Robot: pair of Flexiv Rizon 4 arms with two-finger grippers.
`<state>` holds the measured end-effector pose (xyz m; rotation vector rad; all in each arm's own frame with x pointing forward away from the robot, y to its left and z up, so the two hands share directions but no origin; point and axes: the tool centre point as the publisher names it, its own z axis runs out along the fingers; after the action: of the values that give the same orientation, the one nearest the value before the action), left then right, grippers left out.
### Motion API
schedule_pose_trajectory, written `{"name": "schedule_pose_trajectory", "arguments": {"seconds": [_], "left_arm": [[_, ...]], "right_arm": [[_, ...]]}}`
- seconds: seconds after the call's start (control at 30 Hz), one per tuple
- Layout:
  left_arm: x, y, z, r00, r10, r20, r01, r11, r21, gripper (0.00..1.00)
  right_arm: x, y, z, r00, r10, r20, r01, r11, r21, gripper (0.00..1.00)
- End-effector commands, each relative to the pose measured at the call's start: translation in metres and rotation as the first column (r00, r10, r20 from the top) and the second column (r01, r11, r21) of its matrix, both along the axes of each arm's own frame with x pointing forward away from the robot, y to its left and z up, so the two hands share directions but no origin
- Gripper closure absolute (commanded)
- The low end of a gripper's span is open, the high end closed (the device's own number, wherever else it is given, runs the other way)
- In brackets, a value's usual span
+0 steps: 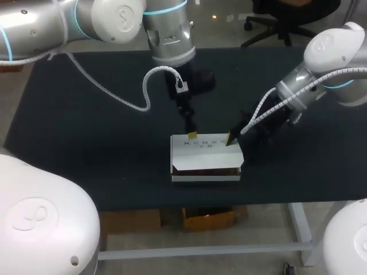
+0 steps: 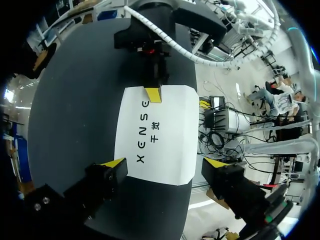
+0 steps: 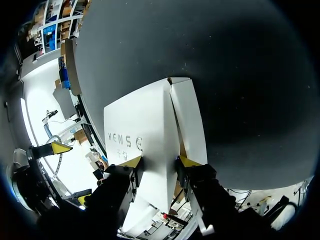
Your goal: Assemble the packaging by folding the flat box into shape, placing the metal phone stand inside, and closing the box properly
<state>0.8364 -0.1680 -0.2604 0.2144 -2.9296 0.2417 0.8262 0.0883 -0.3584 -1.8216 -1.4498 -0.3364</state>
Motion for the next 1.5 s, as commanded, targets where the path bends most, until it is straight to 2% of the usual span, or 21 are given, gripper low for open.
{"name": "schedule_pose_trajectory", "arguments": {"seconds": [0.03,0.2,0.83,0.97,1.27,1.5], "left_arm": [[-0.015,-0.003,-0.003,0.998,-0.011,0.066,0.01,1.0,0.009,0.0],[-0.025,-0.003,-0.01,0.992,-0.018,0.121,0.015,1.0,0.021,0.0],[-0.051,-0.01,-0.047,0.972,-0.047,0.232,0.038,0.998,0.042,0.0],[-0.051,-0.01,-0.052,0.968,-0.043,0.249,0.034,0.999,0.042,0.0],[-0.046,-0.008,-0.057,0.964,-0.028,0.264,0.016,0.999,0.051,0.15],[-0.045,-0.009,-0.059,0.959,-0.035,0.28,0.017,0.998,0.066,0.16]], "right_arm": [[0.001,0.0,-0.001,1.0,0.004,-0.004,-0.004,1.0,0.002,0.59],[0.001,0.0,-0.001,1.0,0.004,-0.004,-0.004,1.0,0.002,0.6],[0.001,0.0,-0.001,1.0,0.004,-0.004,-0.004,1.0,0.002,0.6],[0.001,0.0,-0.001,1.0,0.004,-0.004,-0.004,1.0,0.002,0.6],[0.001,0.0,-0.001,1.0,0.004,-0.004,-0.004,1.0,0.002,0.61],[0.001,0.0,-0.001,1.0,0.004,-0.004,-0.004,1.0,0.002,0.61]]}}
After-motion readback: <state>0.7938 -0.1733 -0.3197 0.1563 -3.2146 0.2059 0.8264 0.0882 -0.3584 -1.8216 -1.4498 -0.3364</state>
